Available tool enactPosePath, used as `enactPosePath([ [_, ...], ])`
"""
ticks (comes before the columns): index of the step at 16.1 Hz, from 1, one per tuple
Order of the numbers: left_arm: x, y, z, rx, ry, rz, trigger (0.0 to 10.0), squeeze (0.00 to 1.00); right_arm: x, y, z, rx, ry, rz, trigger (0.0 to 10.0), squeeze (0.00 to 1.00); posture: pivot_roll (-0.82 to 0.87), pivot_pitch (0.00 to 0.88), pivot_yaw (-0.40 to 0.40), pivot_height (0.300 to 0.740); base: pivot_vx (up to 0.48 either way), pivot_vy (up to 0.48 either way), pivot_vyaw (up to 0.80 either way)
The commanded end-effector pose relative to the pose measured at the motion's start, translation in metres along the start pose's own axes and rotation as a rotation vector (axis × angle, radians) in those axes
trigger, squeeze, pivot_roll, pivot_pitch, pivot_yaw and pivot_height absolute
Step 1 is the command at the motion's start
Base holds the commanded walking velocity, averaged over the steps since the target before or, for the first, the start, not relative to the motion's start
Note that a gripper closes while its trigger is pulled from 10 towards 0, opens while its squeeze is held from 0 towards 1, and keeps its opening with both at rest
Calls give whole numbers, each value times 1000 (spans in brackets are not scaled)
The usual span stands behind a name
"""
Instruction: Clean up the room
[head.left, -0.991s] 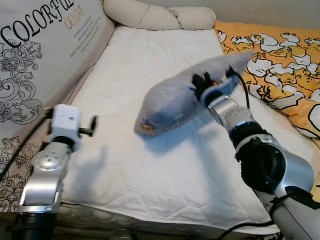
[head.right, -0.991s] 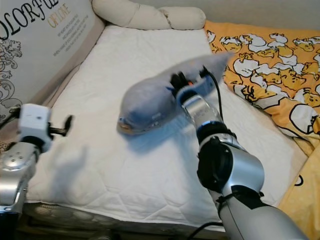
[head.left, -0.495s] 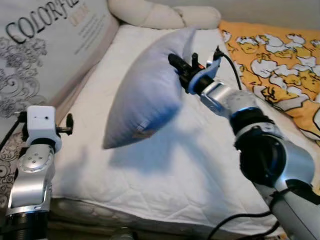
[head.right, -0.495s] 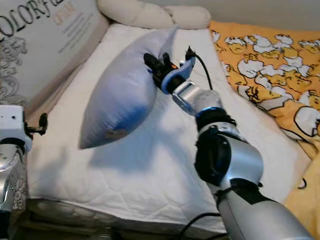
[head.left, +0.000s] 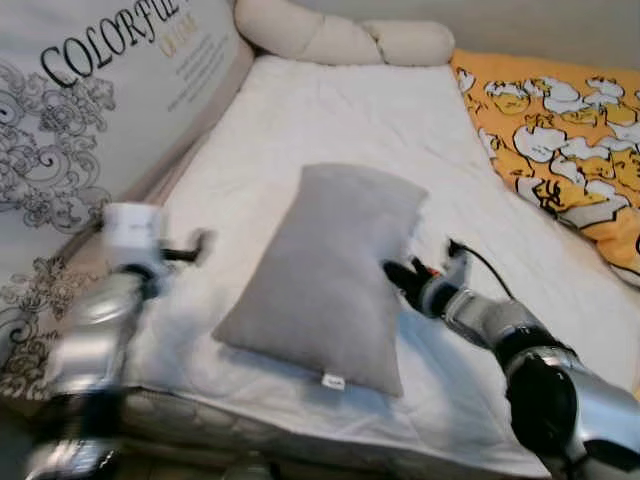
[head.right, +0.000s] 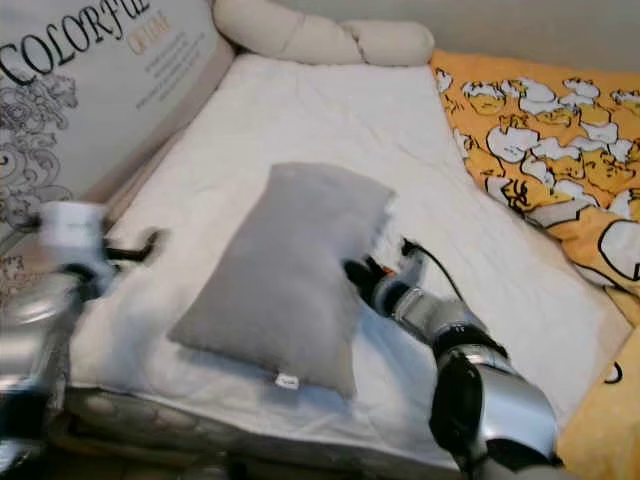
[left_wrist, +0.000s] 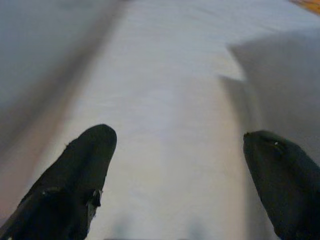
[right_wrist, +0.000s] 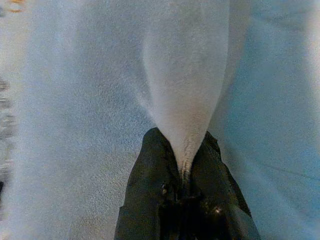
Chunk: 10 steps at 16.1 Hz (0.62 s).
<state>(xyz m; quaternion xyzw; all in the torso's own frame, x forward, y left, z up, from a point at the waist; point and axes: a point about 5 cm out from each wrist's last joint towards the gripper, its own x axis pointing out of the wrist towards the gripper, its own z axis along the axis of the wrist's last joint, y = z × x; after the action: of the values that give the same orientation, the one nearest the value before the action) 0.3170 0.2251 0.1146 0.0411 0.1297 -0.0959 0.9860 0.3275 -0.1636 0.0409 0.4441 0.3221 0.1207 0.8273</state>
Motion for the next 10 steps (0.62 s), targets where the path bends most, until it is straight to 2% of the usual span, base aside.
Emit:
enactPosePath([
  [1, 11, -11, -9, 17, 64, -85, 10000, 1000, -3, -4, 2, -52, 3, -25, 0, 0, 89, 0, 13, 740, 0, 0, 0],
  [3, 33, -26, -27, 59, 175, -154, 10000, 1000, -7, -9, 4, -76, 6, -22, 0, 0, 69, 0, 20, 740, 0, 0, 0],
  [5, 40, -27, -32, 39, 208, -124, 10000, 1000, -10, -13, 4, -108, 13, -26, 0, 0, 58, 0, 22, 740, 0, 0, 0],
  [7, 47, -32, -34, -62, 220, -104, 10000, 1000, -15, -20, 6, -141, 21, -50, 0, 0, 37, 0, 20, 740, 0, 0, 0],
  [9, 51, -42, -35, -188, 207, -147, 10000, 1000, -18, -24, 7, -144, 17, -60, 0, 0, 37, 0, 14, 740, 0, 0, 0],
  [10, 53, -53, -33, -415, 166, -219, 10000, 1000, -20, -26, 8, -141, 12, -70, 0, 0, 41, 0, 6, 740, 0, 0, 0],
])
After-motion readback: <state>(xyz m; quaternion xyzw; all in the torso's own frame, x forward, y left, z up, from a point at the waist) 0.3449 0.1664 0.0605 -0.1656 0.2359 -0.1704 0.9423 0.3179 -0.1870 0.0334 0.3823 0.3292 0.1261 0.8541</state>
